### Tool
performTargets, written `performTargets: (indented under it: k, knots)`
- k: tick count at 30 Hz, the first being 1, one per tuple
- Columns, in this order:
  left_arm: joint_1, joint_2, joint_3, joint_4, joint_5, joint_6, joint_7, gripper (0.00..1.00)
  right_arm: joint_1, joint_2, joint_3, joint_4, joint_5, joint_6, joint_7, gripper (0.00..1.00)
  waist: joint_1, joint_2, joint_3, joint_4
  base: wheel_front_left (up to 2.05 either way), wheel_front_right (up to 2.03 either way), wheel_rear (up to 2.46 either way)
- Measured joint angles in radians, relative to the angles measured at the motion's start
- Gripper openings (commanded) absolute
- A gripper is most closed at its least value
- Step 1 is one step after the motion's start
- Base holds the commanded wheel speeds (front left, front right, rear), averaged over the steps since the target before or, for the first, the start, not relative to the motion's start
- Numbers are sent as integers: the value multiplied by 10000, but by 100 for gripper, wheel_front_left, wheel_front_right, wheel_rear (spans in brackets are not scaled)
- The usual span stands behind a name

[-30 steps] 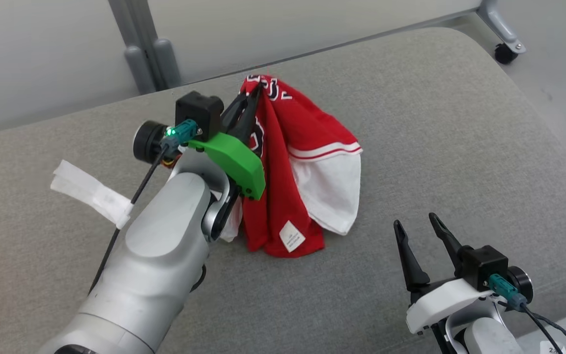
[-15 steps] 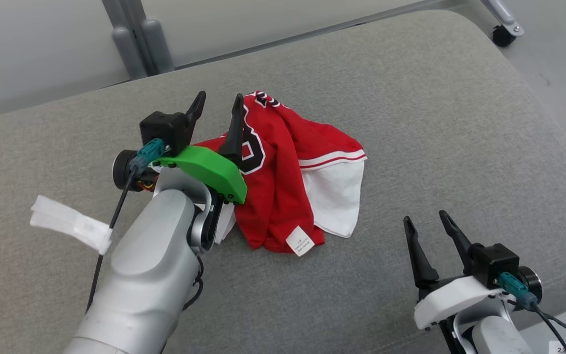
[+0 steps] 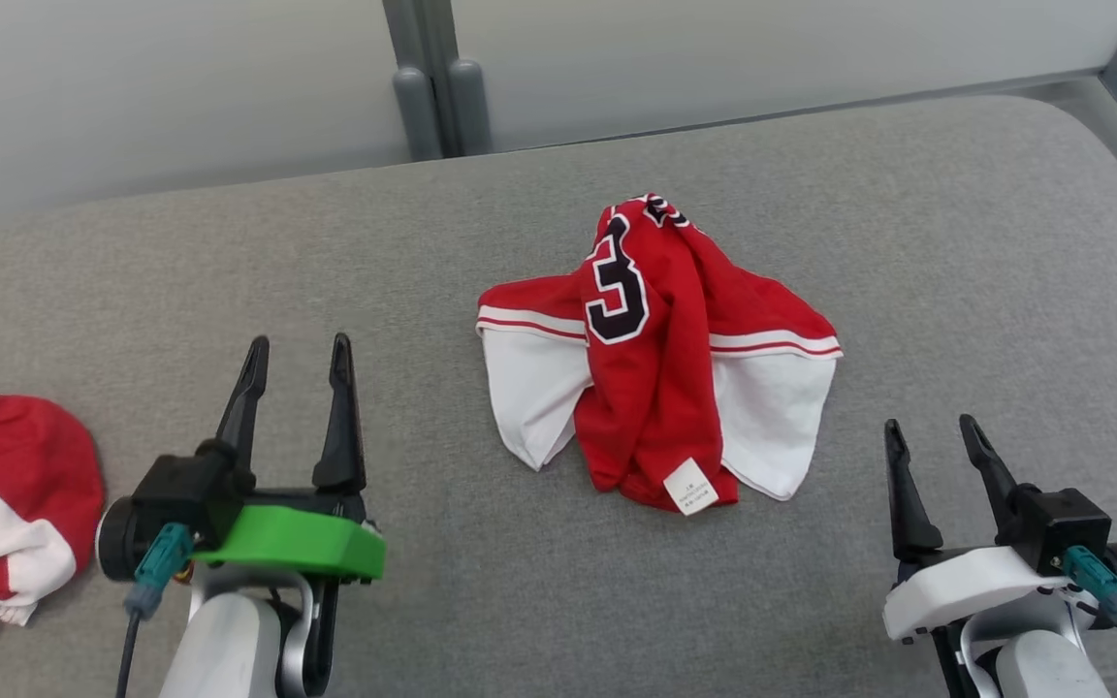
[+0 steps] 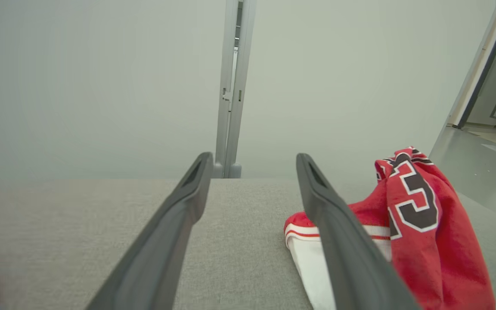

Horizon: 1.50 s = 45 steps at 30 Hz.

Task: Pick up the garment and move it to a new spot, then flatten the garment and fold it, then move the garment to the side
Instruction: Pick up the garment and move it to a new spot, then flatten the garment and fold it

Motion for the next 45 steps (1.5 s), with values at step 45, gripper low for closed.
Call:
performTargets:
  k: [45]
  knots:
    - [2084, -92, 351, 90, 435, -780, 0, 100, 769, 2, -192, -90, 46, 0, 0, 100, 0, 0, -850, 1225, 0, 0, 0]
